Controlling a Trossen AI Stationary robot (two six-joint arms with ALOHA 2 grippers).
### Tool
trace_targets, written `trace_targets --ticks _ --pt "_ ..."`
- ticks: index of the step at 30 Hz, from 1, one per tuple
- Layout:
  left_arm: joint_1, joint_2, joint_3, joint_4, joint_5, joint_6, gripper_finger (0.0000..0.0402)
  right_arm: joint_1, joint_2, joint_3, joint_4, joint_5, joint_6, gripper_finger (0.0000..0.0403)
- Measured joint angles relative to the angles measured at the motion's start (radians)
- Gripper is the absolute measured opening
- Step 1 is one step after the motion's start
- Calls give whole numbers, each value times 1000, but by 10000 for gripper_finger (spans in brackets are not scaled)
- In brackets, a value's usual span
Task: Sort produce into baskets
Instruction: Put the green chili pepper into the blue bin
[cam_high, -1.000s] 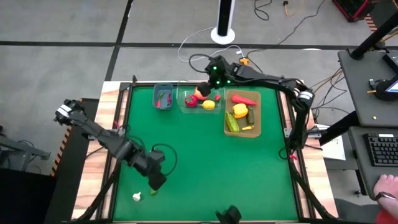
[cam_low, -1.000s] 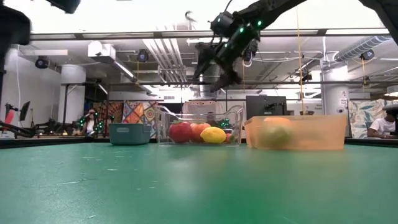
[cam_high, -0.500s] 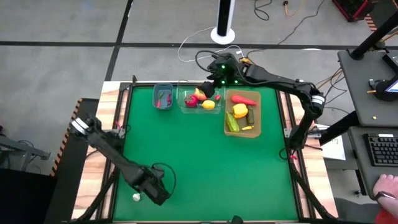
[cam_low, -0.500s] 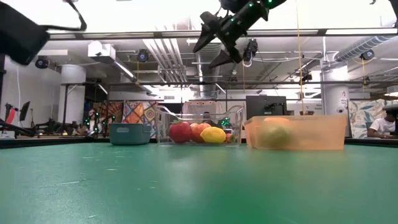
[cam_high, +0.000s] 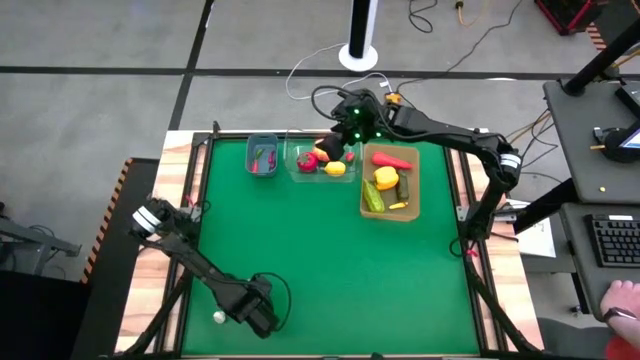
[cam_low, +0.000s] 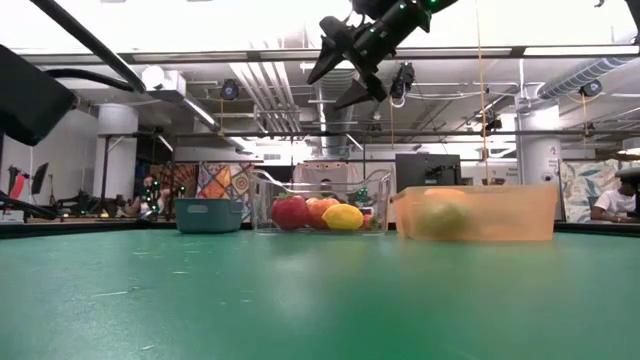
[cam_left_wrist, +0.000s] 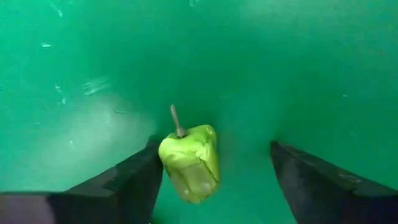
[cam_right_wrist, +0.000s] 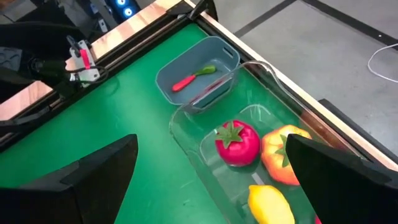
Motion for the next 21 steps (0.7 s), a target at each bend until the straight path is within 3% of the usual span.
trace_targets --ticks 6,12,21 --pt "-1 -4 2 -42 -4 26 159 17 -11 -1 -74 2 -15 400" --pt "10 -74 30 -59 -10 189 28 17 -72 -1 -116 8 -40 400" --pt "74 -366 45 -99 -303 342 40 18 -227 -1 -118 8 -115 400"
